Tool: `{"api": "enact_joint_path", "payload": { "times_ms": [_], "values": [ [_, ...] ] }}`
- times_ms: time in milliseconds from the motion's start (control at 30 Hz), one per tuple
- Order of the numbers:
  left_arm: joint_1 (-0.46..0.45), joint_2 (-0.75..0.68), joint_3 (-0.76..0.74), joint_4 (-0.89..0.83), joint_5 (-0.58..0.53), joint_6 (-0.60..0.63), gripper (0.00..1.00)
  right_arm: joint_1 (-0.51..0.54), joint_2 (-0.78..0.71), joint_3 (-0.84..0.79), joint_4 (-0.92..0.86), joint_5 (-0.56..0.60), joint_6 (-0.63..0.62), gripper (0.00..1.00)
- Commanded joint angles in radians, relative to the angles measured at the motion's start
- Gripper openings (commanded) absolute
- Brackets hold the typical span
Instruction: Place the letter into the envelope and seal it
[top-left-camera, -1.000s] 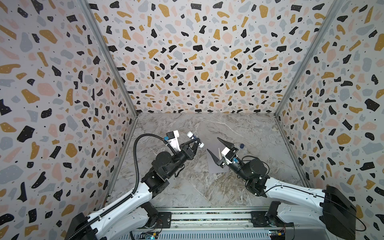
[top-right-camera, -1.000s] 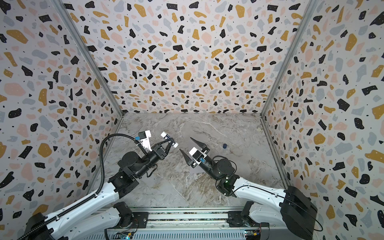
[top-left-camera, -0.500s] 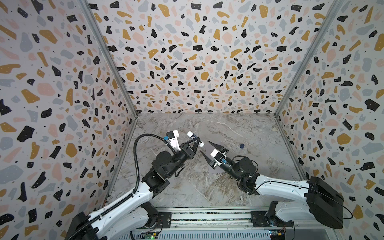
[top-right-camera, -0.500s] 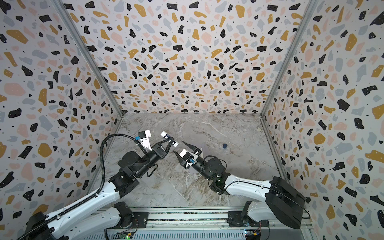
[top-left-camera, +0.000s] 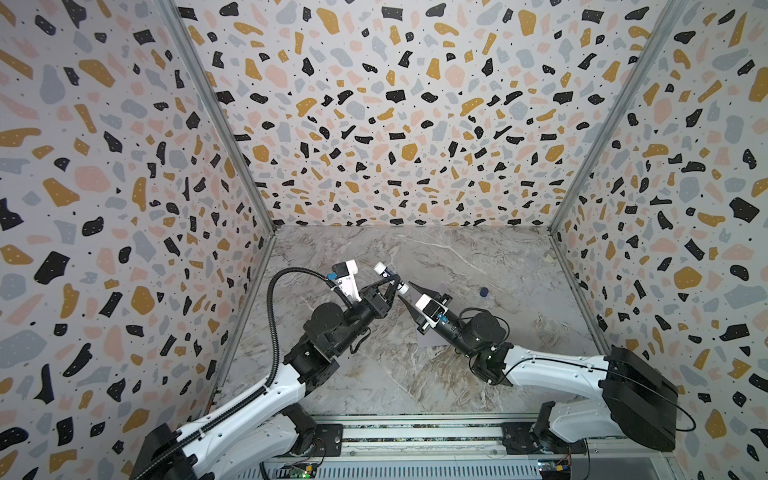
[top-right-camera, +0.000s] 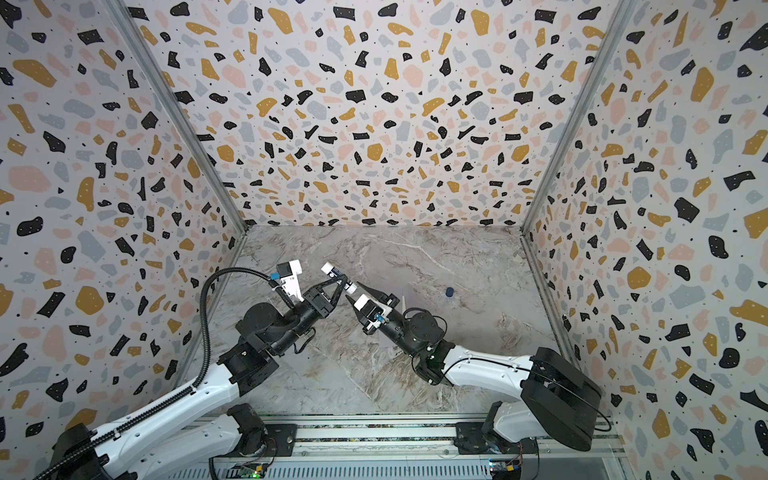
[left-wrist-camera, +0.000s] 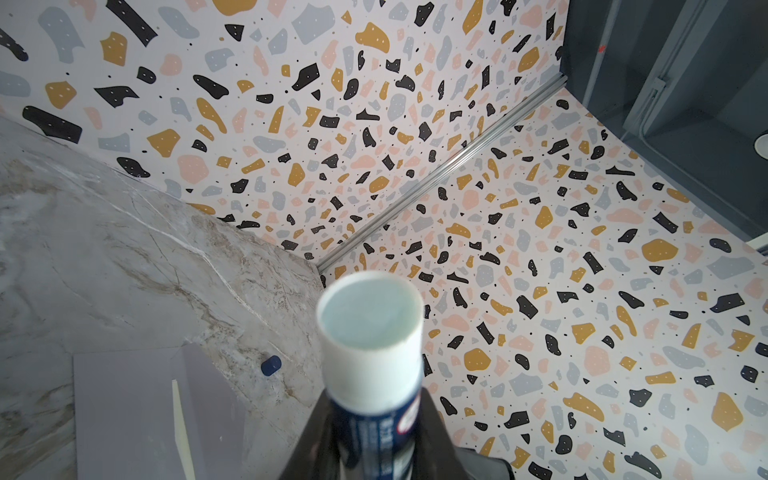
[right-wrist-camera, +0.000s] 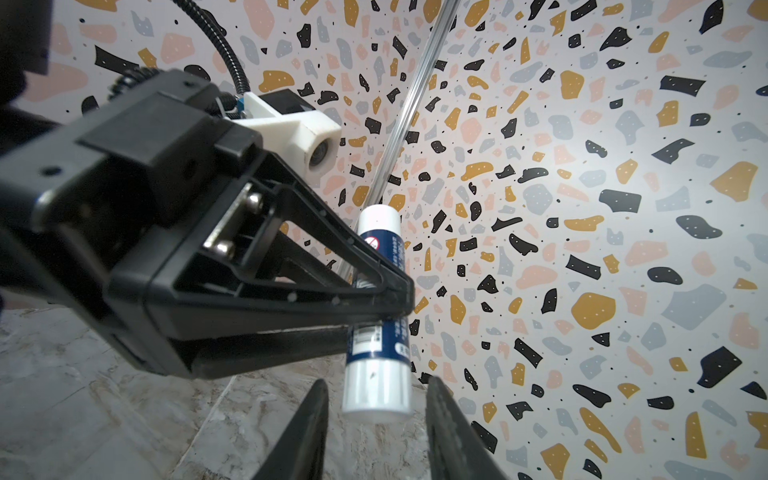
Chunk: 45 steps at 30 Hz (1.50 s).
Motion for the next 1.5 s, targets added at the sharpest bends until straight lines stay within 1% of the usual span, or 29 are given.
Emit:
{"api": "enact_joint_path", "payload": {
  "times_ms": [0,167,267,367,433,467,533,700,800,900,1033,1100,1200,1300,1367,1433,1467],
  "values": [
    [-0.004,-0.002,0.026,0.082,0.011,0.0,0.0,0.005,0.001,0.046,0.028,0.009,0.013,0.35],
    [-0.005,0.0,0.026,0.087,0.017,-0.003,0.0,0.004,0.006,0.051,0.025,0.012,0.014,0.29],
    [-0.004,0.006,0.025,0.091,0.028,-0.002,0.0,0.005,0.005,0.053,0.022,0.011,0.016,0.23],
    [-0.005,0.013,0.024,0.098,0.043,0.003,0.0,0.005,-0.003,0.053,0.012,0.004,0.03,0.15],
    [-0.005,0.016,0.02,0.111,0.056,0.02,0.0,-0.002,-0.018,0.055,-0.015,-0.025,0.053,0.1],
    [-0.005,0.017,0.018,0.12,0.065,0.032,0.0,-0.013,-0.031,0.058,-0.044,-0.06,0.081,0.09],
    [-0.005,0.017,0.013,0.143,0.084,0.069,0.0,-0.051,-0.056,0.069,-0.104,-0.16,0.165,0.08],
    [-0.005,0.016,0.0,0.198,0.172,0.219,0.0,-0.202,-0.085,0.125,-0.23,-0.601,0.464,0.08],
    [-0.005,0.015,-0.014,0.246,0.219,0.263,0.0,-0.261,-0.075,0.143,-0.216,-0.809,0.6,0.08],
    [-0.005,0.015,-0.026,0.279,0.256,0.292,0.0,-0.313,-0.051,0.156,-0.158,-0.973,0.735,0.09],
    [-0.005,0.013,-0.037,0.312,0.289,0.306,0.0,-0.353,-0.008,0.176,-0.113,-1.099,0.842,0.09],
    [-0.005,0.011,-0.042,0.324,0.293,0.306,0.0,-0.357,0.002,0.184,-0.12,-1.121,0.853,0.1],
    [-0.005,0.012,-0.045,0.32,0.279,0.304,0.0,-0.356,0.007,0.185,-0.125,-1.125,0.849,0.12],
    [-0.005,0.015,-0.044,0.312,0.258,0.286,0.0,-0.356,-0.003,0.182,-0.167,-1.091,0.802,0.14],
    [-0.005,0.016,-0.039,0.307,0.247,0.27,0.0,-0.352,-0.022,0.179,-0.214,-1.036,0.736,0.17],
    [-0.005,0.015,-0.031,0.291,0.228,0.254,0.0,-0.341,-0.053,0.16,-0.252,-0.946,0.649,0.21],
    [-0.004,0.012,-0.029,0.284,0.218,0.247,0.0,-0.331,-0.076,0.146,-0.277,-0.877,0.586,0.23]
  ]
}}
